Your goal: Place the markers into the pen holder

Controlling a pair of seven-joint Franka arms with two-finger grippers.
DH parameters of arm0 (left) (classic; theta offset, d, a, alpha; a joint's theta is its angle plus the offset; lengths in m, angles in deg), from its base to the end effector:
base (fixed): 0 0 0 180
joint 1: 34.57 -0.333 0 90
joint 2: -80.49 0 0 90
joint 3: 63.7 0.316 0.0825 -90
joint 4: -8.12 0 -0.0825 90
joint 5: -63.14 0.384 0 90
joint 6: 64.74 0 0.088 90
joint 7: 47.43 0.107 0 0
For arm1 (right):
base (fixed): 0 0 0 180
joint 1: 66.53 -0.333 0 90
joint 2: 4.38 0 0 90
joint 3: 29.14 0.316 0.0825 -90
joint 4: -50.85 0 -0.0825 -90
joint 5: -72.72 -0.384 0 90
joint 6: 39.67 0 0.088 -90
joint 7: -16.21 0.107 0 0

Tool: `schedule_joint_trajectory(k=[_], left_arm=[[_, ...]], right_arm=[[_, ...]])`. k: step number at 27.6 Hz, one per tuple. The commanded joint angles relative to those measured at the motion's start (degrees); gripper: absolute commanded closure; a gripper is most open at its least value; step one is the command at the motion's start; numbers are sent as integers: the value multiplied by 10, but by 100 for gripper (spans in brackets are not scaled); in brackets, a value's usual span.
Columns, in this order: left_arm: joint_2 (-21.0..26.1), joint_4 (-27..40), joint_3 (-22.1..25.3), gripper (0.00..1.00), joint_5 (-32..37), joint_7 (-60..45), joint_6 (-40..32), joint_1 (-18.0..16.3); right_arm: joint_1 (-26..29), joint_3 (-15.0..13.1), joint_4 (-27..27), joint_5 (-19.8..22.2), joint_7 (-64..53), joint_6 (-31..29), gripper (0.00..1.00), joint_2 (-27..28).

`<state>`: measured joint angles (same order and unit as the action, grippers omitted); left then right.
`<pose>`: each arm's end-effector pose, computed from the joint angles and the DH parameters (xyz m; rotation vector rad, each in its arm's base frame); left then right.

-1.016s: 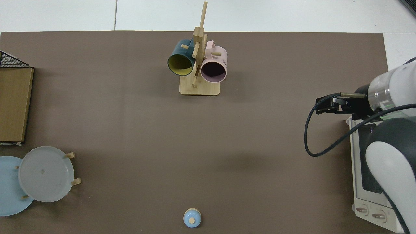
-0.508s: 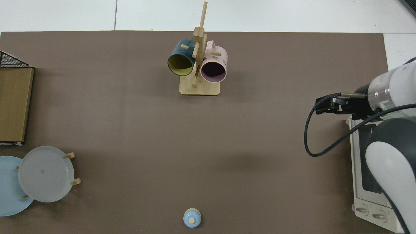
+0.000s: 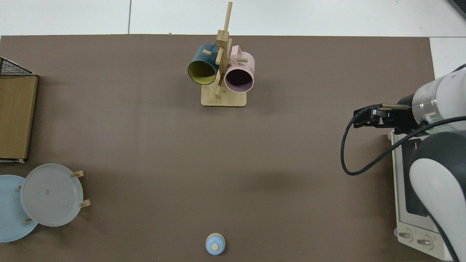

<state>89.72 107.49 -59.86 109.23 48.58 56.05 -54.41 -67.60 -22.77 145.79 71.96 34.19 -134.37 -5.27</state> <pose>0.5695 0.2839 0.5156 -1.7292 1.8141 0.7104 0.5508 0.0737 0.5994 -3.1145 0.2889 -0.0132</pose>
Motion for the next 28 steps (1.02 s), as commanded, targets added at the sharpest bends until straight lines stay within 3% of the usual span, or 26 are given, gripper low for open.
schedule_joint_trajectory(k=[1,12,18,21,28], left_arm=[[10,-24,12,60,-12,18,6,9],[2,-100,9,56,-33,20,-48,34],[-32,-122,0,49,-95,13,-100,55],[-54,-121,-8,33,-134,10,-117,64],[-77,-122,-12,11,-212,-38,-164,78]], right_arm=[[5,4,-4,-7,7,2,0,-1],[5,4,-3,-7,7,1,0,-1],[5,4,-4,-7,7,2,0,-1],[6,4,-4,-7,7,2,0,-1],[6,4,-4,-7,7,2,0,-1]])
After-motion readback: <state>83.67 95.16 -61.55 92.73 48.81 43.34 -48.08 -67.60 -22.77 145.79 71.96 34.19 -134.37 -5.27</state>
